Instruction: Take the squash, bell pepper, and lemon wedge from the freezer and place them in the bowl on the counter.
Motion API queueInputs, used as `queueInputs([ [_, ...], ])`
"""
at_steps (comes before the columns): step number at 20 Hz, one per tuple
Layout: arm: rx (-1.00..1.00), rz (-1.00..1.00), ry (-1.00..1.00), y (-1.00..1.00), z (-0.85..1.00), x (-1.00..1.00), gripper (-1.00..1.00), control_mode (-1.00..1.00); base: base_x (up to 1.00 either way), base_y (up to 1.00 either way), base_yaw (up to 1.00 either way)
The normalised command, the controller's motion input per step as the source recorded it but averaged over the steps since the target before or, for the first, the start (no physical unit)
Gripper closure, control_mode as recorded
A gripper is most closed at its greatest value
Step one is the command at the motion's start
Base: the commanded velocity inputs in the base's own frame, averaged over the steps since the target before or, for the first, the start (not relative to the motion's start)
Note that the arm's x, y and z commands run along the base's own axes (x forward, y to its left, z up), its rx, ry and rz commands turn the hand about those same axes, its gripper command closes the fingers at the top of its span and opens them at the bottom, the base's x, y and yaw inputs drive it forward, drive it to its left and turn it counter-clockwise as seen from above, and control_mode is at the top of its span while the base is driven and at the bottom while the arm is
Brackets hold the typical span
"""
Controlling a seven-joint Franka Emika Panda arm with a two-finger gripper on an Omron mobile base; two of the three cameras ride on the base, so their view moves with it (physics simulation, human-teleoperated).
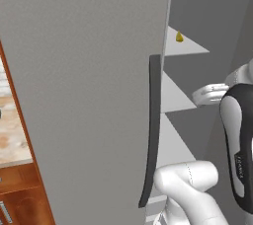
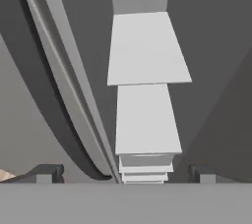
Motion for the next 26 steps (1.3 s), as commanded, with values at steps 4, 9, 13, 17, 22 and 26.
queueInputs([
  [4, 0.00, 0.00, -0.09, -0.01, 0.50, 0.17, -1.00, -1.00, 0.00, 0.00, 0.00],
  [9, 0.00, 0.00, 0.00, -0.03, 0.68, 0.13, -1.00, -1.00, 0.00, 0.00, 0.00],
  [13, 0.00, 0.00, -0.04, -0.03, 0.33, 0.31, -1.00, -1.00, 0.00, 0.00, 0.00],
  [17, 0.00, 0.00, -0.07, -0.04, 0.18, 0.56, -1.00, -1.00, 0.00, 0.00, 0.00],
  [22, 0.00, 0.00, 0.00, 0.00, 0.20, 0.60, -1.00, -1.00, 0.00, 0.00, 0.00],
  [26, 0.00, 0.00, 0.00, 0.00, 0.11, 0.55, -1.00, -1.00, 0.00, 0.00, 0.00],
])
